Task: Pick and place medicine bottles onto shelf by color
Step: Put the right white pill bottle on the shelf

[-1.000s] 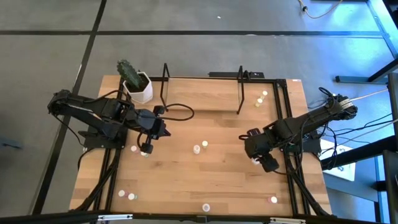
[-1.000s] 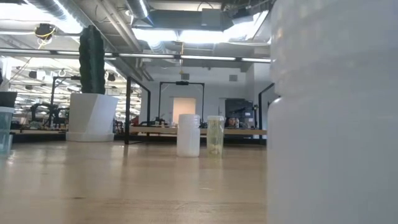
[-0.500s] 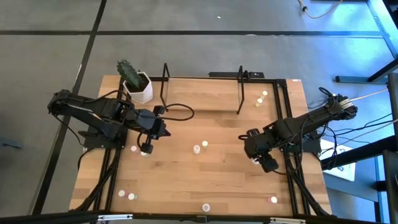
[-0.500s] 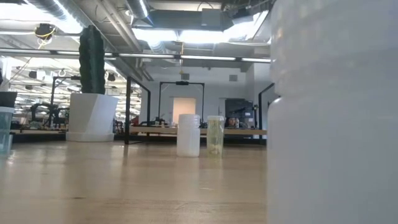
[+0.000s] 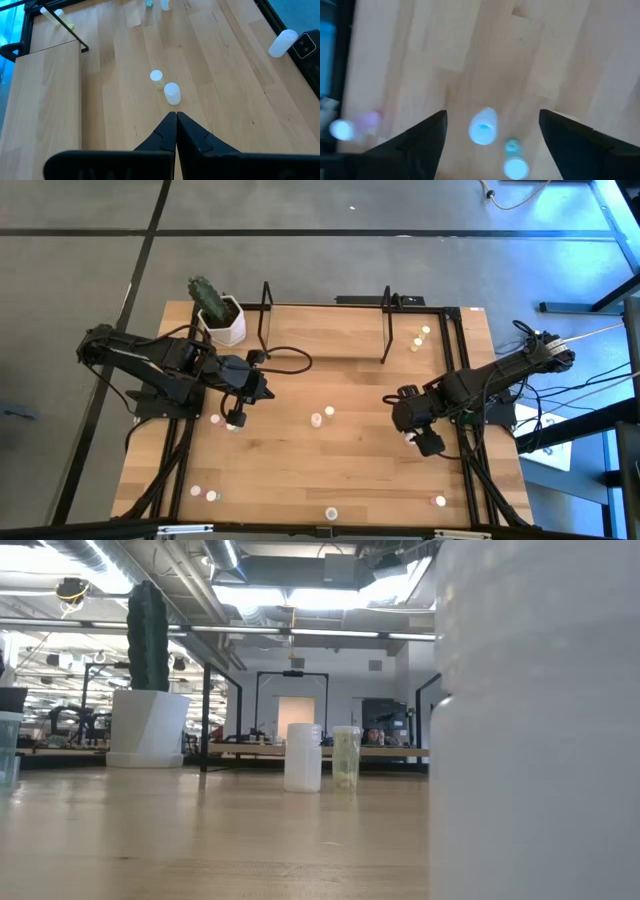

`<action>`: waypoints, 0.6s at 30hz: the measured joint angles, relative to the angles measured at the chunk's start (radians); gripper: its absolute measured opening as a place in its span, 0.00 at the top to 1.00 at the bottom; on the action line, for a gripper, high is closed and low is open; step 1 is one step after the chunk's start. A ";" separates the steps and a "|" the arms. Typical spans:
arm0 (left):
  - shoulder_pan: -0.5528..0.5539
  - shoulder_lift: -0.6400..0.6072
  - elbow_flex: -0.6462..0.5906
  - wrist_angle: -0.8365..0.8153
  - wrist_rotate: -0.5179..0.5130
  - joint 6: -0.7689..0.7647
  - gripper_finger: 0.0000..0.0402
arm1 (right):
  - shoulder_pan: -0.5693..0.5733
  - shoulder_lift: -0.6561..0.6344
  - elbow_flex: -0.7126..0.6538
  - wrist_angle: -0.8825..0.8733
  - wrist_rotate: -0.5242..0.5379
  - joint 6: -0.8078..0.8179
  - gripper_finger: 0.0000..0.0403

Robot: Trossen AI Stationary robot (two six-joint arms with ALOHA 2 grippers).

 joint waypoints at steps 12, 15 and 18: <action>0.000 0.000 0.000 0.000 0.000 0.000 1.00 | 0.064 0.000 0.000 0.003 0.036 0.050 0.21; 0.000 0.000 0.000 0.000 0.000 0.000 1.00 | 0.089 -0.001 -0.019 0.012 0.051 0.081 0.21; 0.000 0.000 0.000 0.000 0.000 0.000 1.00 | 0.111 -0.001 -0.072 0.042 0.047 0.154 0.21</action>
